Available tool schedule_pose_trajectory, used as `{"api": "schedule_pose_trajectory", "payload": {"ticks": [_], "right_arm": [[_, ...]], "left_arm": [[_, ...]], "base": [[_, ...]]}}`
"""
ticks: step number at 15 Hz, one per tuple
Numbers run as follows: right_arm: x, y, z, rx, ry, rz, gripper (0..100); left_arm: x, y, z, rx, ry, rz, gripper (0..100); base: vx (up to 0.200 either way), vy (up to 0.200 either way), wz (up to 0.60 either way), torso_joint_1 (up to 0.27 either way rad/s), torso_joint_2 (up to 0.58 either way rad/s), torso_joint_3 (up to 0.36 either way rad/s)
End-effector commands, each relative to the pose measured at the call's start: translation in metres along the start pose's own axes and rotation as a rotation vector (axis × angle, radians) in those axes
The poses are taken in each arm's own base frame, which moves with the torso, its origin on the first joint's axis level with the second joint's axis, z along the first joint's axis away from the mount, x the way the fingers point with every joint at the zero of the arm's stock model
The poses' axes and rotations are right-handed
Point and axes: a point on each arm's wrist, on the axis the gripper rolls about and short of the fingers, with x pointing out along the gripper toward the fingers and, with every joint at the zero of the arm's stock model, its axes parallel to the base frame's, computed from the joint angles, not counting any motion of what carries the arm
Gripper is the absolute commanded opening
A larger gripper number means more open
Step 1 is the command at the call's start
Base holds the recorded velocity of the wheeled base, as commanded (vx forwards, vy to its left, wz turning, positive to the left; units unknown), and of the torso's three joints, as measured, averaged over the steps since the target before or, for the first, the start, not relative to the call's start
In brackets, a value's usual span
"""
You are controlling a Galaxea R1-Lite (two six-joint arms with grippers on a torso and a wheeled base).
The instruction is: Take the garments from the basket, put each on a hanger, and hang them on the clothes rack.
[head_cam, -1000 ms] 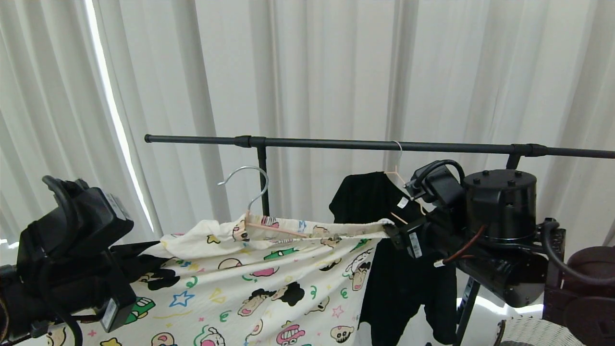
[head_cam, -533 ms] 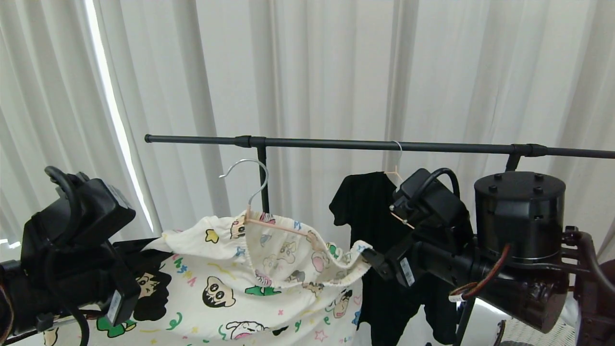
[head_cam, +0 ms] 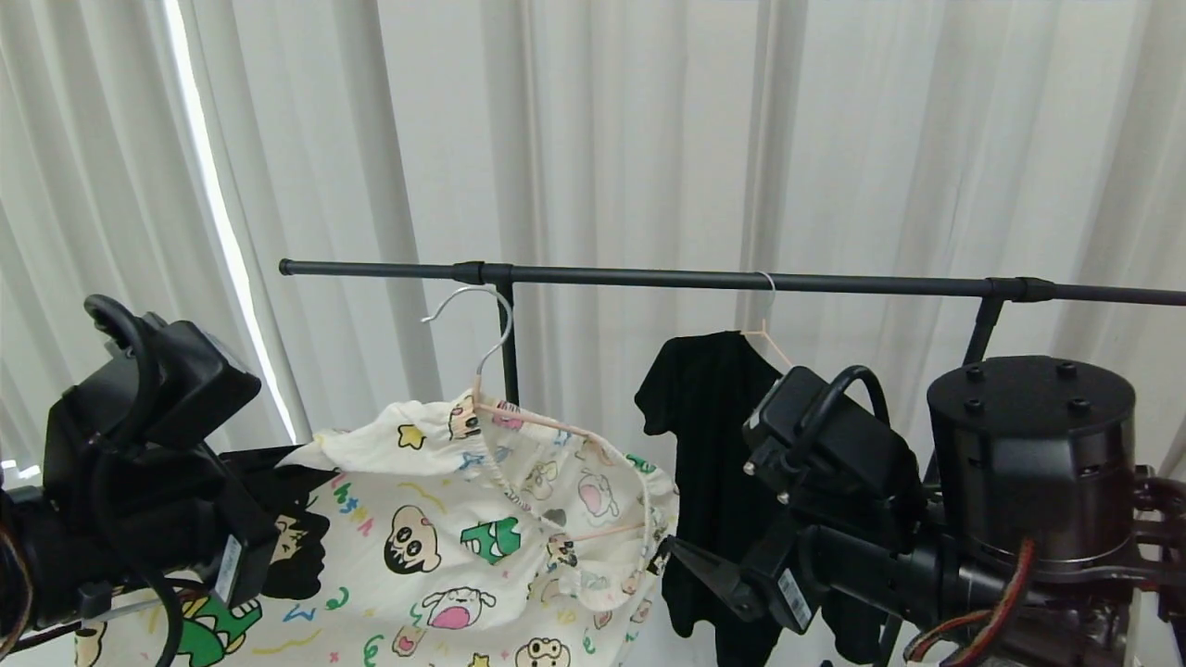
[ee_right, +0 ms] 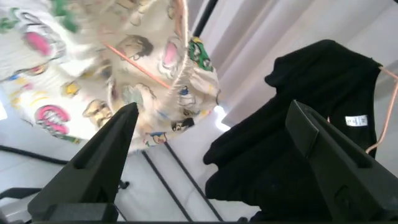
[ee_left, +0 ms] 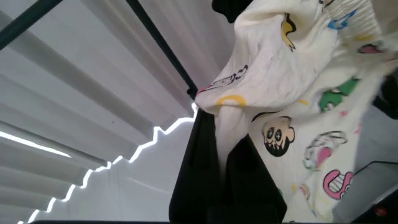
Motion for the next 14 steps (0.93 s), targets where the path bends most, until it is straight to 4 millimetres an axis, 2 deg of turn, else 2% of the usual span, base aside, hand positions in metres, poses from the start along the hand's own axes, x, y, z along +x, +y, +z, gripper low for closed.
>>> {"api": "schedule_pose_trajectory", "payload": {"ticks": [1,4,7,9,14], "right_arm": [[-0.005,0.001,0.003,0.000,-0.016,0.010,100],[-0.006,0.004,0.004,-0.005,-0.020,0.024,100],[-0.008,0.007,0.007,-0.020,-0.014,0.095,100],[-0.011,0.006,0.017,-0.062,-0.012,0.177,100],[-0.018,0.012,0.038,-0.077,0.057,0.403,100]], "left_arm": [[0.001,0.001,0.001,-0.018,0.008,0.021,0],[-0.001,-0.001,0.000,-0.025,0.029,0.070,0],[-0.006,-0.027,0.002,0.038,-0.026,-0.072,0],[-0.012,-0.041,-0.002,0.073,-0.050,-0.147,0],[-0.028,-0.059,-0.001,0.130,-0.140,-0.257,0]], "base": [[0.000,0.000,0.00,0.000,0.00,0.000],[0.000,0.000,0.00,0.000,0.00,0.000],[0.000,0.000,0.00,0.000,0.00,0.000],[0.000,0.000,0.00,0.000,0.00,0.000],[0.000,0.000,0.00,0.000,0.00,0.000]]}}
